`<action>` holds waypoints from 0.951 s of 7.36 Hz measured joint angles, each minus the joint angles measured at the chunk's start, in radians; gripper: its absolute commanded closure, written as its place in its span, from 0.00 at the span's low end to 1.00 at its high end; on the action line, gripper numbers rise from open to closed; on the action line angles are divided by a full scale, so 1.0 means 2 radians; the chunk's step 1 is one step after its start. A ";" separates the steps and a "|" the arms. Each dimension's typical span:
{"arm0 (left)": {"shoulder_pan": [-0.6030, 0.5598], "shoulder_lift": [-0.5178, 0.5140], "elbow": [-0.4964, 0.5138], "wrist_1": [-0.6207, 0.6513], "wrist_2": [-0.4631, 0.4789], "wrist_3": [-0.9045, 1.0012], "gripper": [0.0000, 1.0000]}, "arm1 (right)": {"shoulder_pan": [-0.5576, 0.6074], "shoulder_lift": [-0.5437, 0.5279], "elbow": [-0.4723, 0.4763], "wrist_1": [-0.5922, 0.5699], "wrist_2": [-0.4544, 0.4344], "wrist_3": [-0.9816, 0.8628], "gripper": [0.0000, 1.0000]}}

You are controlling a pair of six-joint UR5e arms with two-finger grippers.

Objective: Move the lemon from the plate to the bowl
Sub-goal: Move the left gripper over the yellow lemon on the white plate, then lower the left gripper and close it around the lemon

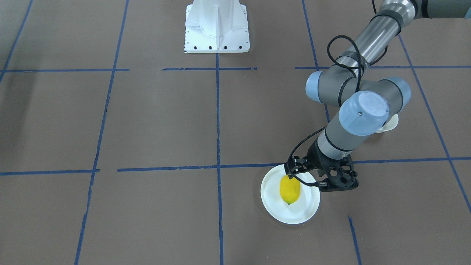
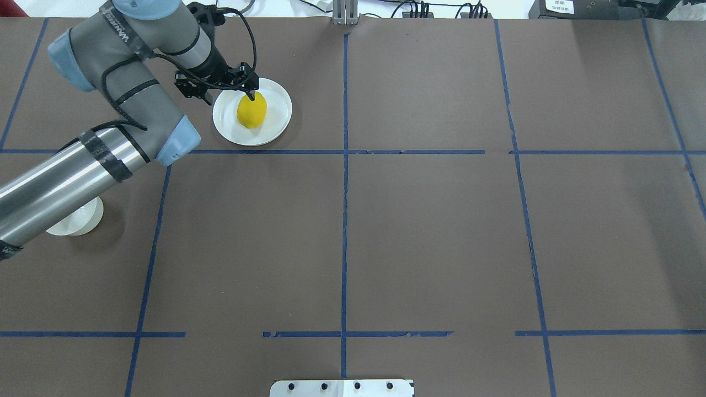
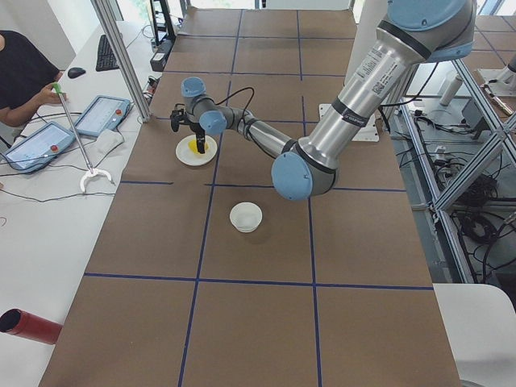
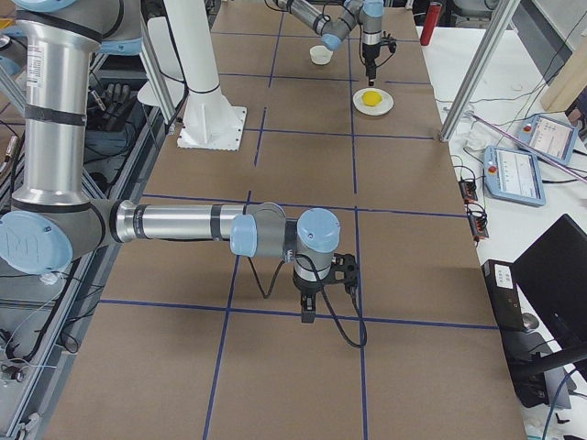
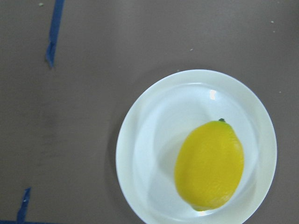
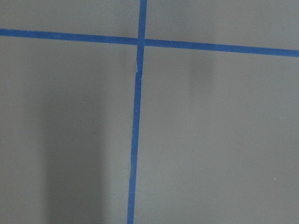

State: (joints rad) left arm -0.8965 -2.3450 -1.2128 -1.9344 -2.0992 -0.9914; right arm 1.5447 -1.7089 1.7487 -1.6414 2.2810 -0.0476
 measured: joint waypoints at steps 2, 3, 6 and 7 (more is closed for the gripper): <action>0.015 -0.020 0.032 -0.016 0.041 0.034 0.01 | 0.000 0.000 0.000 0.000 0.000 0.000 0.00; 0.024 -0.022 0.040 -0.025 0.061 0.041 0.01 | 0.000 0.000 0.000 0.000 0.000 0.000 0.00; 0.041 -0.022 0.065 -0.057 0.079 0.041 0.04 | 0.000 0.000 0.000 0.000 0.000 0.000 0.00; 0.042 -0.022 0.070 -0.063 0.079 0.041 0.06 | 0.000 0.000 0.000 0.000 0.000 0.000 0.00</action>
State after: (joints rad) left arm -0.8119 -2.3890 -1.0736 -2.0611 -1.9411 -0.9087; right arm 1.5447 -1.7089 1.7487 -1.6414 2.2810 -0.0476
